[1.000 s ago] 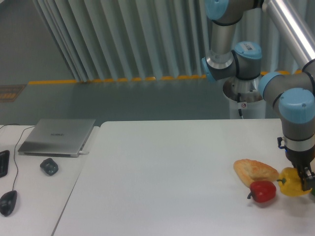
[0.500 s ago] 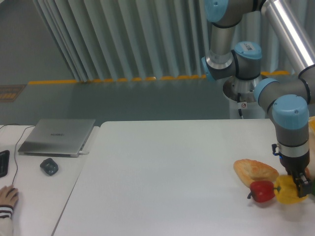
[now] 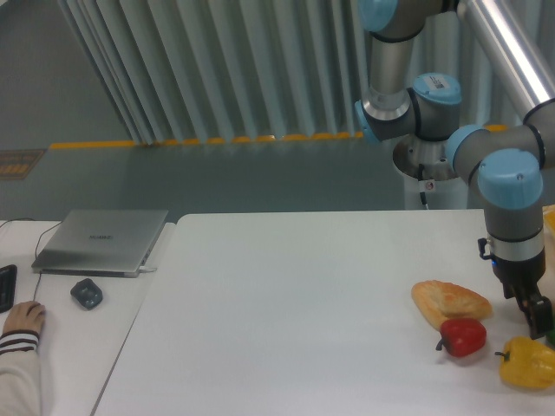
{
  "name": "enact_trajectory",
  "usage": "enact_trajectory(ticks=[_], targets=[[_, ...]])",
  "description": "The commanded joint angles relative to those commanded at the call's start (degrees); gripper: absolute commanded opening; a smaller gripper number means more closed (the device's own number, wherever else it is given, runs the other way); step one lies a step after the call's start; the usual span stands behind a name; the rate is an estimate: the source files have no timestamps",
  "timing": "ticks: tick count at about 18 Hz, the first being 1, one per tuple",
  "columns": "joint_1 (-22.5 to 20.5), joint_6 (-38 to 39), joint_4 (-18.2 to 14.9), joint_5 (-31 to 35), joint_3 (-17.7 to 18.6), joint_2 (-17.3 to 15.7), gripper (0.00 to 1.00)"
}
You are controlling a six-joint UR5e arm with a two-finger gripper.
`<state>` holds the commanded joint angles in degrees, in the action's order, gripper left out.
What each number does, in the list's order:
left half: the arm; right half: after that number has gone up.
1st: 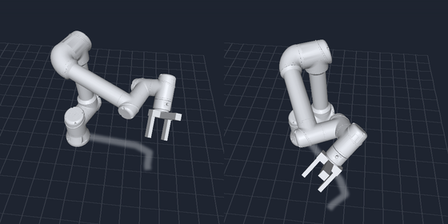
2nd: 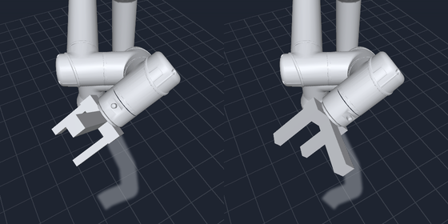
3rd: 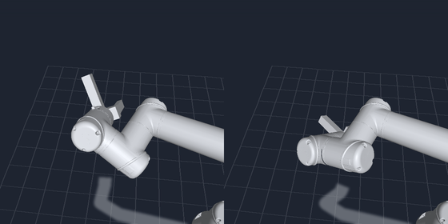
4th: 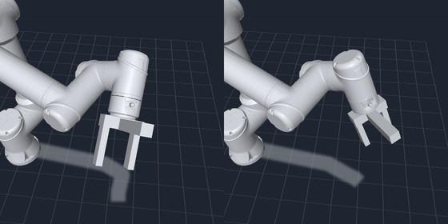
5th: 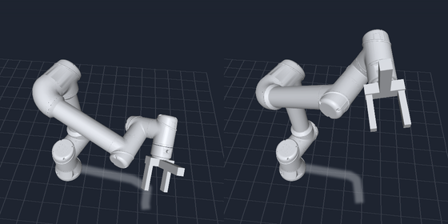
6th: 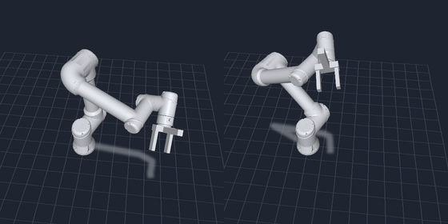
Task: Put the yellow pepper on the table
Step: 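Raise the open gripper up away from the yellow pepper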
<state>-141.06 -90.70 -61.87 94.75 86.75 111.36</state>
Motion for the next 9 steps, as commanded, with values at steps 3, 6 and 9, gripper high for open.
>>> enact_trajectory(ticks=[3, 6, 9], targets=[[-1.9, -0.6, -7.6, -3.2, -2.7, -1.4, 1.0], [-1.9, -0.6, -12.7, -3.3, -6.8, -0.8, 1.0], [-1.9, -0.6, -16.9, -3.3, -10.5, 0.7, 1.0]])
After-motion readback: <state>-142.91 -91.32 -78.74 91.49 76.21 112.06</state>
